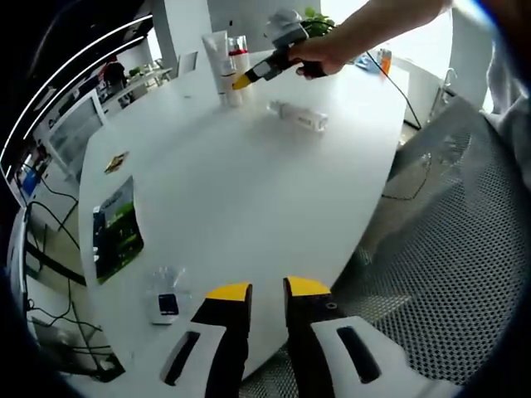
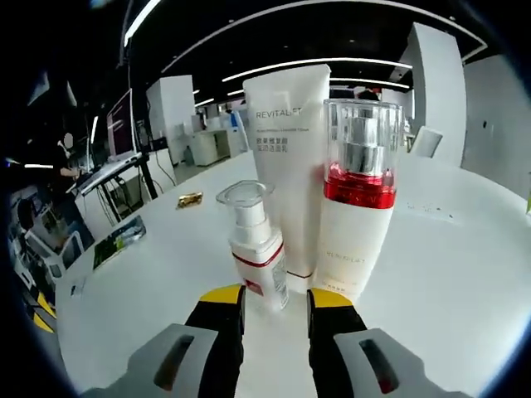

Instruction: Arrange the skincare products in the storage area until every visible bottle or jar stands upright without overlapping.

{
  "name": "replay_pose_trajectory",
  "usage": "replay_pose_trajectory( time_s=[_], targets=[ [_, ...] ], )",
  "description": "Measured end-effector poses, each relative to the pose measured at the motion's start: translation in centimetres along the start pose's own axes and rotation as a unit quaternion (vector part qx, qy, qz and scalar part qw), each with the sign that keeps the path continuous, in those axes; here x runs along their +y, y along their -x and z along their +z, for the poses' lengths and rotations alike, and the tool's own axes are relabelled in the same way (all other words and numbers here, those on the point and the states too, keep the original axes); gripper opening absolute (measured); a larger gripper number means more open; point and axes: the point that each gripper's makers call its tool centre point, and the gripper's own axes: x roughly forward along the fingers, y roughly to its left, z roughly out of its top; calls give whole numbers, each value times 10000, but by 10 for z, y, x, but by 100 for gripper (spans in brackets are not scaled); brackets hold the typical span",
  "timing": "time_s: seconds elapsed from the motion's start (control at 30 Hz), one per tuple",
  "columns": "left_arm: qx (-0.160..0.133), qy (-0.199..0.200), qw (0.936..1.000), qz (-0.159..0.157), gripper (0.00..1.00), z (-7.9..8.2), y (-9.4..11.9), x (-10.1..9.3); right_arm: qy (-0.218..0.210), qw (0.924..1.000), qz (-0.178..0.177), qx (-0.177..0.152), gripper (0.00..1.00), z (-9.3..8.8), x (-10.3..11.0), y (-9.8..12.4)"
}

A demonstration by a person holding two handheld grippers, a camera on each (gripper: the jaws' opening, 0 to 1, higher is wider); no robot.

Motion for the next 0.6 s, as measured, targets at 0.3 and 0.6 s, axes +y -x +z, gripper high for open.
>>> replay_pose_trajectory(
  time_s=[0.3,0.6],
  targets=[
    [-5,-23,10000,27,14,0,0,1,-582,9980,-223,-120,25,5,-5,-4],
    [-24,-1,10000,53,14,1,1,2,-663,9974,-230,-160,24,6,-3,6]
  ],
)
